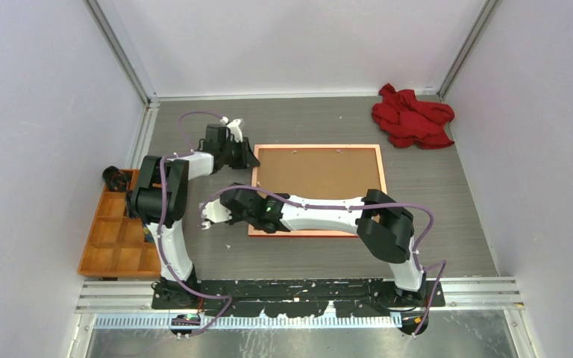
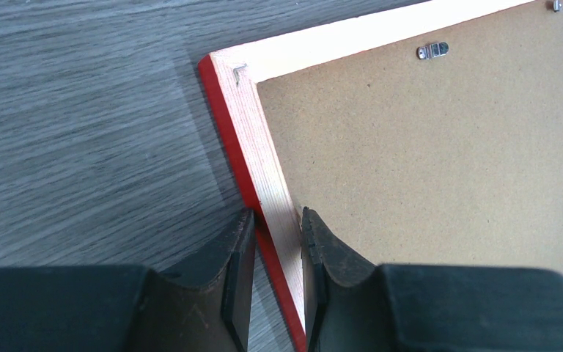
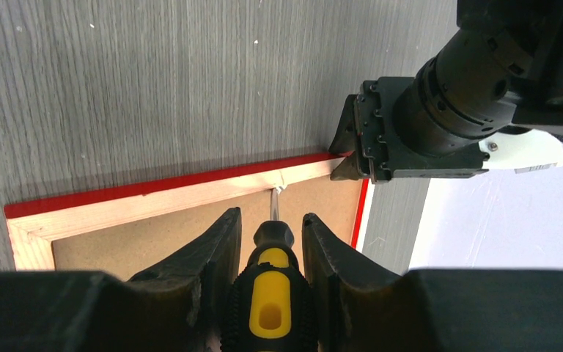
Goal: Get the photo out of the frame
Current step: Release the photo frame item from the photo frame.
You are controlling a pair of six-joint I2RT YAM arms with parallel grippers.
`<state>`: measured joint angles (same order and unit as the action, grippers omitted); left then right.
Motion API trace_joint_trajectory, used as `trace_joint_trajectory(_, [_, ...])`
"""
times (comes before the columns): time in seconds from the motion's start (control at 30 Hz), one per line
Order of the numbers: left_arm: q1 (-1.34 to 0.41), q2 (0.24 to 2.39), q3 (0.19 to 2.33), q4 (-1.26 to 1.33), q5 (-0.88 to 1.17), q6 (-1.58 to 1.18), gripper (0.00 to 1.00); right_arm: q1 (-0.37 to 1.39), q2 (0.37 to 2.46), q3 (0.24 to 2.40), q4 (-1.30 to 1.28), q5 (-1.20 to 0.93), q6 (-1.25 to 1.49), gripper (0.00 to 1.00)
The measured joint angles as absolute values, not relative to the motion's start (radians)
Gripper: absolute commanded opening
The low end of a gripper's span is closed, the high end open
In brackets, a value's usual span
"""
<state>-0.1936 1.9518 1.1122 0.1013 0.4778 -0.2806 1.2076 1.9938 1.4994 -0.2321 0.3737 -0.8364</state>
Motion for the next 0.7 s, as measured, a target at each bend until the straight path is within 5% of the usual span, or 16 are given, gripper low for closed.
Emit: trace_joint_trajectory(0.7, [-0.192,1.952,1.109,0.108,0.482,-0.281,0.23,1.195,1.915,1.394,-0.22,0.399,-0.801,0.01])
